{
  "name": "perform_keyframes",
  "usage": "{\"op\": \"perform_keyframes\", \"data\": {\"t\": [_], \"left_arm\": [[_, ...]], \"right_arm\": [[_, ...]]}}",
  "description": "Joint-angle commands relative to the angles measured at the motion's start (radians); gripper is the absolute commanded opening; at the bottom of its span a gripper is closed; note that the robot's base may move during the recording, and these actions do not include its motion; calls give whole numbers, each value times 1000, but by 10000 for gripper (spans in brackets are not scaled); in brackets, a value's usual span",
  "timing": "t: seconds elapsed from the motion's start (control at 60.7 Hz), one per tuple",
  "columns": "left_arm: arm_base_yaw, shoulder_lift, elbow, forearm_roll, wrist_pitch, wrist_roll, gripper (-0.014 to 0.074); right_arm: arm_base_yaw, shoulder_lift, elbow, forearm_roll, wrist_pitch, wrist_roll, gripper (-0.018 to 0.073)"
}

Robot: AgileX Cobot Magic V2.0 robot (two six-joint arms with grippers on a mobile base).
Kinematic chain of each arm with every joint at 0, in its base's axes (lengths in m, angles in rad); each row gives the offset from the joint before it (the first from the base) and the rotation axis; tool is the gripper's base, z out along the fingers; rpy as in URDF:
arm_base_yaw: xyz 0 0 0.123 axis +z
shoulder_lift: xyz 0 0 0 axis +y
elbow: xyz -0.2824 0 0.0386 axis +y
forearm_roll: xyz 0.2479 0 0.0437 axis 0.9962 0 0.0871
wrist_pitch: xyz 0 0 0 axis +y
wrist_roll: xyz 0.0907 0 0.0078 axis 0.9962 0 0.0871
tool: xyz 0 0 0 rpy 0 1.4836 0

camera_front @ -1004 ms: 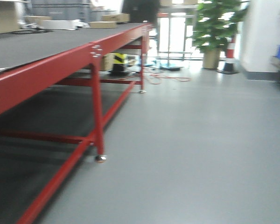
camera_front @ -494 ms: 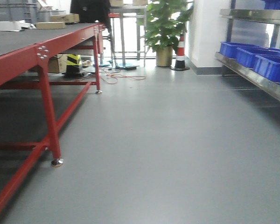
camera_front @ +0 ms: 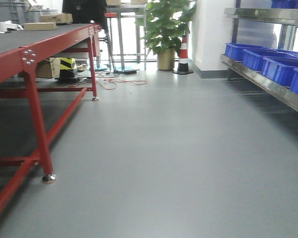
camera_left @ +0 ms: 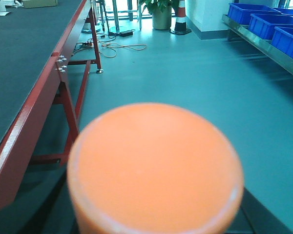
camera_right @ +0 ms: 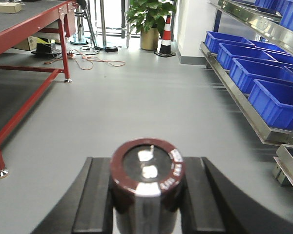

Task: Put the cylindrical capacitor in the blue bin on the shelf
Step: 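Drive the base to the shelf of blue bins holding both cylinders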

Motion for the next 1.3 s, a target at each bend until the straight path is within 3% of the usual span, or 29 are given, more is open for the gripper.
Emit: {"op": "perform_keyframes", "data": {"t": [0.0,1.284], "left_arm": [[-5,-4,-9,-5,-21,0,-111],[-5,-4,-9,-5,-21,0,-111]], "right_arm": [[-4,0,-5,-5,-31,-9,-162],[-4,0,-5,-5,-31,-9,-162]]}}
